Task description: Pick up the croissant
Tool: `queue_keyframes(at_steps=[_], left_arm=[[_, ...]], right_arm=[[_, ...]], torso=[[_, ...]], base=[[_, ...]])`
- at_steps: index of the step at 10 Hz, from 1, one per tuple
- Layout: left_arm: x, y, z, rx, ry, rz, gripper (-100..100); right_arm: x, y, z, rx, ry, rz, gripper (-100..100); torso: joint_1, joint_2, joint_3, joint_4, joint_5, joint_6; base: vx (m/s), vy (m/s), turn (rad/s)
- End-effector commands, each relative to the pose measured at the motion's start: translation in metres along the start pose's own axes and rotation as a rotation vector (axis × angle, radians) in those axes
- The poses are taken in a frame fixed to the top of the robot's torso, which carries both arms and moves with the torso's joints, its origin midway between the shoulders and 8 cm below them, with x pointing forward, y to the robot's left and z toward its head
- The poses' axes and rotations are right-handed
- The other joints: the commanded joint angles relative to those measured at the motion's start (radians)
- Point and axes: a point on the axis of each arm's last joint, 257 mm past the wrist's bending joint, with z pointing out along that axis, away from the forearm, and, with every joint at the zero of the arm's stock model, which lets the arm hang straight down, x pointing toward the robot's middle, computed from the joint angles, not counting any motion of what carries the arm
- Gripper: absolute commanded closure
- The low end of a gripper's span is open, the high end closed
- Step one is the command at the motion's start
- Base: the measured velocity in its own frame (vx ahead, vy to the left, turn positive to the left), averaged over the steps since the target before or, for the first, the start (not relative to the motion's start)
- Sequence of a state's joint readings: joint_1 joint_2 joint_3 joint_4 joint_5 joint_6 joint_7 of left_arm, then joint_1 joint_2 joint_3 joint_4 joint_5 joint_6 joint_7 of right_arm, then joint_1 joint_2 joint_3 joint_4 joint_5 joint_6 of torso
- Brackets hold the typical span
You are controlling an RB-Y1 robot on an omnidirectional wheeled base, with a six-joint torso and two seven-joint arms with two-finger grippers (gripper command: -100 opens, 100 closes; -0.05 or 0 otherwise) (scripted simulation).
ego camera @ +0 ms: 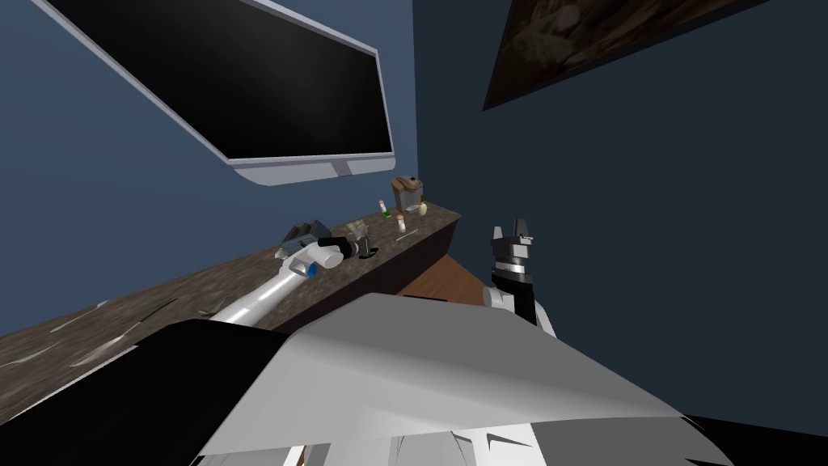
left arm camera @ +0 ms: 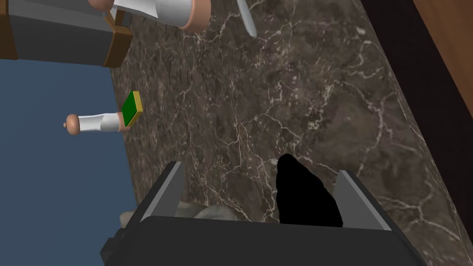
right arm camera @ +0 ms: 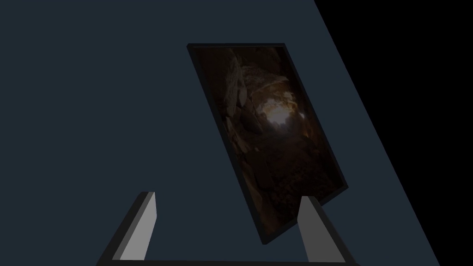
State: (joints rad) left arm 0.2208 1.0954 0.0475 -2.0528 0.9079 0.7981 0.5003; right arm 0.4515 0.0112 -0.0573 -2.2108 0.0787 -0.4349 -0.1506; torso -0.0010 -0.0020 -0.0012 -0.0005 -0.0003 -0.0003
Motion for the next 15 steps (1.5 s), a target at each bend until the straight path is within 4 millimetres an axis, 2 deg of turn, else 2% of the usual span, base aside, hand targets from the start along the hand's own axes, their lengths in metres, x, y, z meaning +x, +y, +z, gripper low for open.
queue_keyframes(at_steps=[1,2,3,4,5,7,8,14,15], left_arm=[[-0.011,0.009,-0.001,-0.043,-0.031,-0.026,-100],[-0.012,0.011,-0.001,-0.051,-0.035,-0.026,-100],[-0.026,0.013,-0.003,-0.080,-0.066,-0.073,-100],[-0.029,0.018,-0.003,-0.102,-0.079,-0.073,-100],[-0.041,0.019,-0.006,-0.123,-0.106,-0.122,-100],[-0.045,0.028,-0.007,-0.156,-0.125,-0.122,-100],[-0.057,0.030,-0.011,-0.181,-0.154,-0.171,-100],[-0.094,0.062,-0.027,-0.321,-0.271,-0.316,-100],[-0.095,0.066,-0.029,-0.336,-0.279,-0.316,-100]], right_arm=[[0.000,0.000,0.000,0.000,0.000,0.000,0],[0.000,0.000,0.000,0.000,0.000,0.000,0],[0.000,0.000,0.000,0.000,0.000,0.000,0],[0.000,0.000,0.000,0.000,0.000,0.000,0],[0.000,0.000,0.000,0.000,0.000,0.000,0],[0.000,0.000,0.000,0.000,0.000,0.000,0],[0.000,0.000,0.000,0.000,0.000,0.000,0],[0.000,0.000,0.000,0.000,0.000,0.000,0],[0.000,0.000,0.000,0.000,0.000,0.000,0]], torso=[[0.000,0.000,0.000,0.000,0.000,0.000],[0.000,0.000,0.000,0.000,0.000,0.000],[0.001,0.001,0.000,0.000,0.000,0.000],[0.001,0.001,0.000,0.000,0.000,0.000],[0.001,0.000,0.000,0.000,0.000,0.000],[0.000,-0.001,0.000,0.000,0.000,0.000],[0.001,0.001,0.000,0.000,0.000,0.000],[0.001,-0.001,-0.001,0.000,0.000,0.000],[0.002,-0.001,-0.001,0.000,0.000,0.000]], base=[[0.038,-0.019,-0.025],[0.017,-0.007,0.004],[0.031,-0.010,-0.041],[0.040,-0.011,-0.020],[0.052,-0.028,-0.051],[0.034,-0.010,-0.002],[0.033,-0.007,-0.041],[0.046,-0.003,-0.028],[0.043,0.001,-0.018]])
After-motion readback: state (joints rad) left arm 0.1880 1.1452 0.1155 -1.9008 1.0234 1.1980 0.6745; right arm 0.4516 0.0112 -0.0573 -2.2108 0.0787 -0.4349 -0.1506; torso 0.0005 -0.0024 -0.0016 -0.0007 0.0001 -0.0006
